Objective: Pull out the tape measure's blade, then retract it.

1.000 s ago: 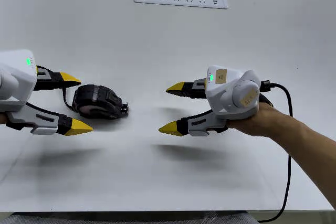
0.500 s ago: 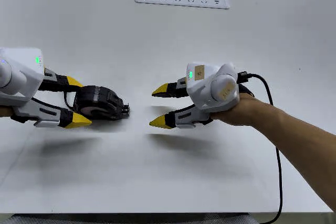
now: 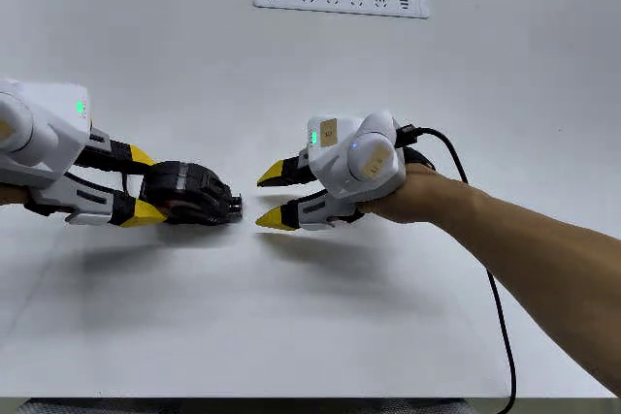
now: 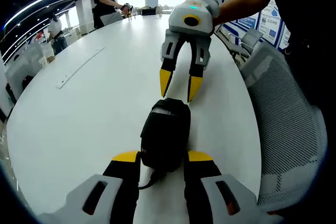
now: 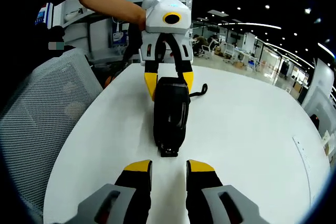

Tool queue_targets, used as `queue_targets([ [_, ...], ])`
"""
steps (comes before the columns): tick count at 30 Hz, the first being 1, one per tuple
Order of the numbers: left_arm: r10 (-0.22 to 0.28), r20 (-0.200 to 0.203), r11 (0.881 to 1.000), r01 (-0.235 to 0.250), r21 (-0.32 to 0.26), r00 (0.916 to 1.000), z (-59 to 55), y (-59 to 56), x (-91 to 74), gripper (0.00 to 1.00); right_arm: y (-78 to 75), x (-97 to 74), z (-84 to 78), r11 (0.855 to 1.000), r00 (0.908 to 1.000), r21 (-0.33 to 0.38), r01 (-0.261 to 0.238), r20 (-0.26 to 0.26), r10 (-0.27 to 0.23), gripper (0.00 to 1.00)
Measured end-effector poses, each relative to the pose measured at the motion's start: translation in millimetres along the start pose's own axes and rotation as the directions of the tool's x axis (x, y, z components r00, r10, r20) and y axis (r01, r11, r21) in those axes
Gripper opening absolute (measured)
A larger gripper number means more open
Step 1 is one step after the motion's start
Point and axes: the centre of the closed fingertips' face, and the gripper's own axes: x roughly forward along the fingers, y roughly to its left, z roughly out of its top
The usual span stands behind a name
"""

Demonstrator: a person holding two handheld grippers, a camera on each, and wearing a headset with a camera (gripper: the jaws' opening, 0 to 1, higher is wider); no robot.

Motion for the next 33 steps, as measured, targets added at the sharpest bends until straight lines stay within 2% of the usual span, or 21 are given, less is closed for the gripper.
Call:
queue_targets([
  [6, -0.016, 0.002, 1.000, 0.016, 0.021, 0.9999, 0.1, -0.7, 0.7, 0.25, 1.1, 8.7, 3.3, 1.000, 0.9999, -0.004, -0.016, -0.003, 0.016, 0.21],
  [23, -0.022, 0.009, 1.000, 0.022, 0.015, 0.9997, -0.6, 0.2, 0.9, 0.23, -0.3, 27.5, 6.4, 1.000, 0.9995, -0.005, -0.029, -0.009, 0.029, 0.13],
  [33, -0.026, 0.010, 1.000, 0.026, 0.011, 0.9996, -0.7, -0.4, 0.8, 0.23, 0.6, 28.3, 5.5, 1.000, 0.9997, -0.003, -0.023, -0.011, 0.023, 0.10],
])
